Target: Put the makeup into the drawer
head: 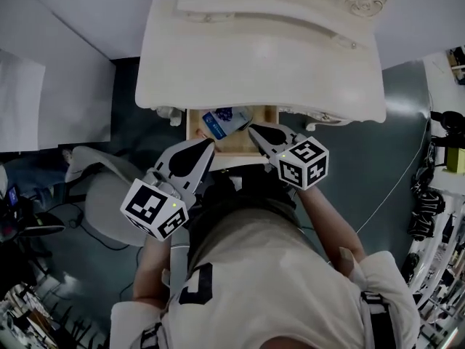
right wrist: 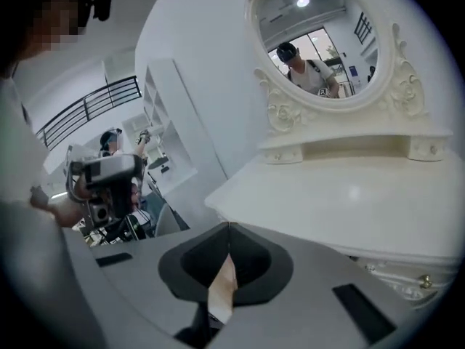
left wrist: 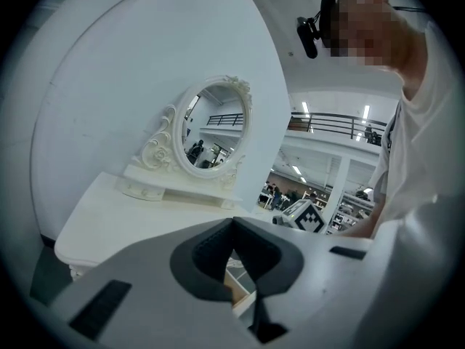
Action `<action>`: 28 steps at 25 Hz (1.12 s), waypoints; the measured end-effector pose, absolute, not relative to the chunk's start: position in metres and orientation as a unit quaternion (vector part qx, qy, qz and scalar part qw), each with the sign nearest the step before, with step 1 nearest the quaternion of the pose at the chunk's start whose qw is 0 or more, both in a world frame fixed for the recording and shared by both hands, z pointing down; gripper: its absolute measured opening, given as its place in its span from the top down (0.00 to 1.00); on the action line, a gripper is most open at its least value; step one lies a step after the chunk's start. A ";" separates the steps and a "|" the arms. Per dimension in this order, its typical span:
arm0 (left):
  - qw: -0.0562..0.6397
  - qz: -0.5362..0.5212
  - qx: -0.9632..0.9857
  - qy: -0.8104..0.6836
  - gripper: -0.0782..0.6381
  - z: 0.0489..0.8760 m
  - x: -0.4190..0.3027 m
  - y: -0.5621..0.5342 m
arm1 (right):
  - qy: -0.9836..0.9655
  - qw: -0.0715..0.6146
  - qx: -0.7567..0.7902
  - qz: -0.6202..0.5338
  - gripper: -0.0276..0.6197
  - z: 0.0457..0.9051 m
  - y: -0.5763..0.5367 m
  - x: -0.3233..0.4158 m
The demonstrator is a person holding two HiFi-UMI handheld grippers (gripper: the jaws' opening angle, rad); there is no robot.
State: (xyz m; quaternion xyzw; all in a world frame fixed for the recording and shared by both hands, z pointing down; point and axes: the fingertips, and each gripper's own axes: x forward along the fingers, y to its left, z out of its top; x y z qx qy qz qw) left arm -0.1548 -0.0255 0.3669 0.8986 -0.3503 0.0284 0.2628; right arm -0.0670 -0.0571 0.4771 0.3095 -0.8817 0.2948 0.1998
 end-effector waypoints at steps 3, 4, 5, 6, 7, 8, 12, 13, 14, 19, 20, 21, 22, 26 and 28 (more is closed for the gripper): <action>0.267 0.020 0.904 -0.335 0.81 0.361 -0.149 -0.027 | -0.895 0.173 0.292 0.290 0.91 0.445 -0.046 -0.075; 0.263 0.017 0.906 -0.331 0.81 0.358 -0.147 -0.028 | -0.900 0.167 0.284 0.285 0.91 0.436 -0.043 -0.078; 0.257 0.016 0.909 -0.329 0.81 0.356 -0.146 -0.029 | -0.905 0.161 0.276 0.280 0.91 0.428 -0.038 -0.081; 0.251 0.015 0.911 -0.328 0.81 0.354 -0.146 -0.030 | -0.909 0.156 0.270 0.276 0.91 0.422 -0.035 -0.084; 0.245 0.014 0.912 -0.329 0.81 0.352 -0.147 -0.030 | -0.912 0.152 0.267 0.272 0.91 0.417 -0.032 -0.087; 0.239 0.014 0.913 -0.330 0.81 0.350 -0.148 -0.030 | -0.915 0.147 0.265 0.267 0.91 0.412 -0.030 -0.090; 0.226 0.018 0.915 -0.334 0.81 0.345 -0.148 -0.025 | -0.925 0.129 0.267 0.236 0.91 0.394 -0.030 -0.094; 0.225 0.021 0.915 -0.334 0.81 0.345 -0.145 -0.023 | -0.927 0.122 0.266 0.233 0.91 0.389 -0.030 -0.093; 0.224 0.023 0.916 -0.333 0.81 0.345 -0.142 -0.021 | -0.929 0.114 0.262 0.233 0.91 0.385 -0.029 -0.091; 0.219 0.039 0.920 -0.324 0.81 0.343 -0.108 -0.007 | -0.937 0.085 0.241 0.240 0.91 0.366 -0.013 -0.069; 0.216 0.042 0.921 -0.321 0.81 0.342 -0.098 -0.004 | -0.937 0.085 0.242 0.237 0.91 0.365 -0.010 -0.060; 0.212 0.044 0.923 -0.318 0.81 0.339 -0.087 -0.002 | -0.937 0.085 0.244 0.235 0.91 0.363 -0.007 -0.051; 0.208 0.046 0.925 -0.315 0.81 0.337 -0.075 0.000 | -0.937 0.083 0.247 0.232 0.91 0.362 -0.004 -0.042; 0.195 0.057 0.930 -0.308 0.81 0.331 -0.033 0.012 | -0.939 0.071 0.253 0.222 0.91 0.354 0.009 -0.005; 0.189 0.060 0.930 -0.308 0.81 0.330 -0.015 0.018 | -0.940 0.063 0.254 0.220 0.91 0.350 0.015 0.012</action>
